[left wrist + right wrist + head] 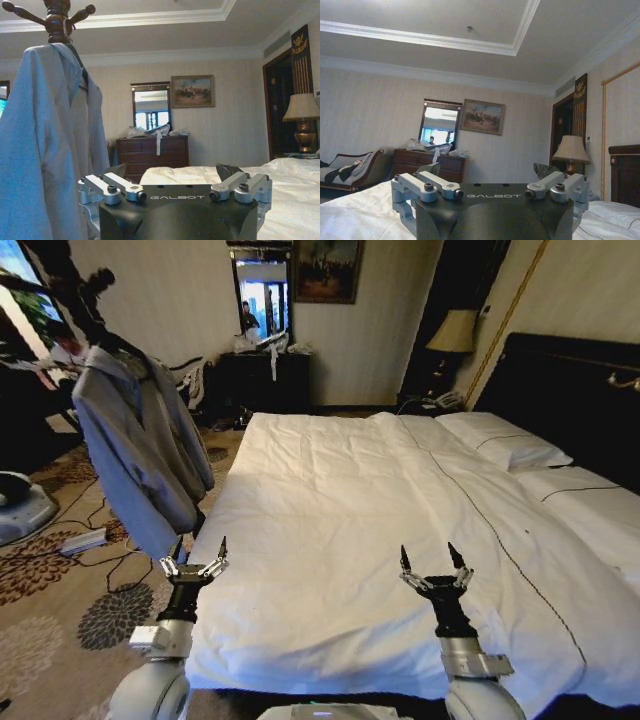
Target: Pick up the clothes from the bed and hang them on the clothes hanger.
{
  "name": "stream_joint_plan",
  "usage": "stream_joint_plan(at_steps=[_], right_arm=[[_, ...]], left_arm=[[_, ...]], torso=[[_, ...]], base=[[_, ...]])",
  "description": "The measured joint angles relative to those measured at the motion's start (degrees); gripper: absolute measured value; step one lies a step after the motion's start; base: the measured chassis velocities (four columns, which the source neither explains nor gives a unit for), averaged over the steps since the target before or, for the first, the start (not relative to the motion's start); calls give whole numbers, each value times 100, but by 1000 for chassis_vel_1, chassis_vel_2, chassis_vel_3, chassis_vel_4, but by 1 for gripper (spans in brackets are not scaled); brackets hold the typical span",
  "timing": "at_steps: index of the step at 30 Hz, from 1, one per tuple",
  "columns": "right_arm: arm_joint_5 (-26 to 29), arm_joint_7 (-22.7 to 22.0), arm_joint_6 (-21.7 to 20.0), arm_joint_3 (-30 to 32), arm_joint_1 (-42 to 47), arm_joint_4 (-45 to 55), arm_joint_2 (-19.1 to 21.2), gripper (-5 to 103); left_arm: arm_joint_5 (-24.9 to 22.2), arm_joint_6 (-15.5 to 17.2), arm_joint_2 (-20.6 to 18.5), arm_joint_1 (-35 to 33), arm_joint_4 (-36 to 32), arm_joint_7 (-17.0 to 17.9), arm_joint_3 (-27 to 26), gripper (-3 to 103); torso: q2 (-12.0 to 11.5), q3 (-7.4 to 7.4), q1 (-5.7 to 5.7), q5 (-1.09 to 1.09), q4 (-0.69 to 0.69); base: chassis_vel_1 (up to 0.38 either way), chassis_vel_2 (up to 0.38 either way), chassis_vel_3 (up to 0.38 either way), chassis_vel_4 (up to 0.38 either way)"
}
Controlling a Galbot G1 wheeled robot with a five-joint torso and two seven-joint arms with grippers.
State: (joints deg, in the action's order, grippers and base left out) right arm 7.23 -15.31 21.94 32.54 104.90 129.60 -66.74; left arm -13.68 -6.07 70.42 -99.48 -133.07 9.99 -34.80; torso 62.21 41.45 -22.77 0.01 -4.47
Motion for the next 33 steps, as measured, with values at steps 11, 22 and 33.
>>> stream_joint_plan(at_steps=[11, 22, 33], right_arm=[[36, 10, -5, 1, -21, -9, 10, 100], [50, 14, -7, -2, -28, -16, 14, 100], [56, 16, -7, -2, -33, -21, 16, 100]], left_arm=[[-47, 12, -37, 36, 30, 0, 15, 100], [-64, 20, -50, 49, 42, 0, 20, 100], [-71, 27, -56, 55, 48, 1, 25, 100]], torso=[[0, 0, 0, -1, 1], [0, 0, 0, -1, 1], [0, 0, 0, -1, 1]], base=[[0, 0, 0, 0], [0, 0, 0, 0], [0, 0, 0, 0]])
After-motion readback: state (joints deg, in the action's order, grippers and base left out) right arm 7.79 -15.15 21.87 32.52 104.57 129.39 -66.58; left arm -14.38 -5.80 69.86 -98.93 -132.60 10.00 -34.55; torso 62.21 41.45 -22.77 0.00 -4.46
